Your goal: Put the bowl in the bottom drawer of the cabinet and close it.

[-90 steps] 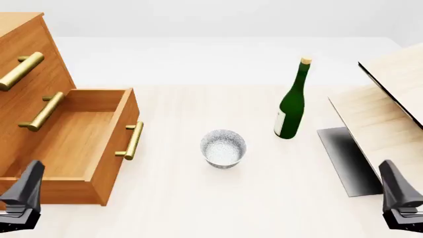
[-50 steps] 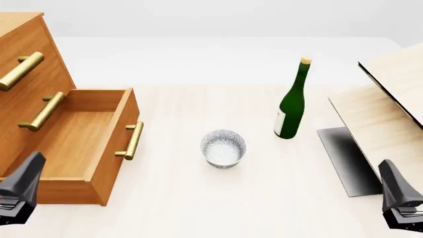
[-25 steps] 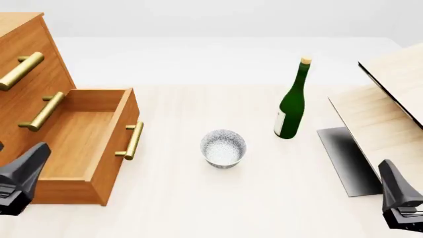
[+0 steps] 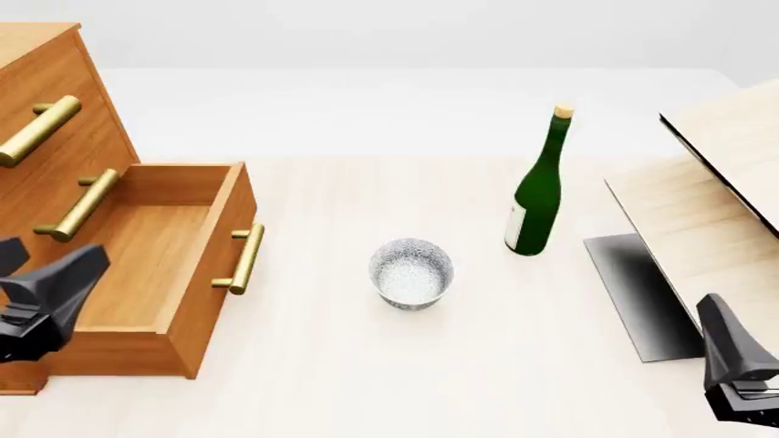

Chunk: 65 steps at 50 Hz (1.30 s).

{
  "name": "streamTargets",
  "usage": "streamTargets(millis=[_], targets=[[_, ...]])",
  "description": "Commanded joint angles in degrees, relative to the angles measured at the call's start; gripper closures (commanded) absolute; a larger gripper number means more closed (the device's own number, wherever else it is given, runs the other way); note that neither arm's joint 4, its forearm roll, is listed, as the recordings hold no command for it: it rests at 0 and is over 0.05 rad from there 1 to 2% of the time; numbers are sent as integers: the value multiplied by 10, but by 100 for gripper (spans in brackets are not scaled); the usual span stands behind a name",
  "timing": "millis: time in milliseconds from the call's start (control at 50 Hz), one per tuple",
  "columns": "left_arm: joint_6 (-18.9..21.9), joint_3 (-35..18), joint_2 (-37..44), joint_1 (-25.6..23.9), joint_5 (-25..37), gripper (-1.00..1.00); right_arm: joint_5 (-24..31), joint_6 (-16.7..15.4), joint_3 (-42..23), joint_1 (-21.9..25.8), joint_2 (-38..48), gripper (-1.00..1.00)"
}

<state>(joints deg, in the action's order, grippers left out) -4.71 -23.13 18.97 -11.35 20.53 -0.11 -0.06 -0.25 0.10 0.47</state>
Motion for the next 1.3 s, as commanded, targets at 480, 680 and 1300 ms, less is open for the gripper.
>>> streamTargets(millis=[480,680,1300], targets=[[11,-55,110,43,21,-100,0,0,0,0,0,-100],[16,-57,141,34,4,-100,0,0,0,0,0,-100],[-24,-42,235,10,-48,-100,0,0,0,0,0,-100]])
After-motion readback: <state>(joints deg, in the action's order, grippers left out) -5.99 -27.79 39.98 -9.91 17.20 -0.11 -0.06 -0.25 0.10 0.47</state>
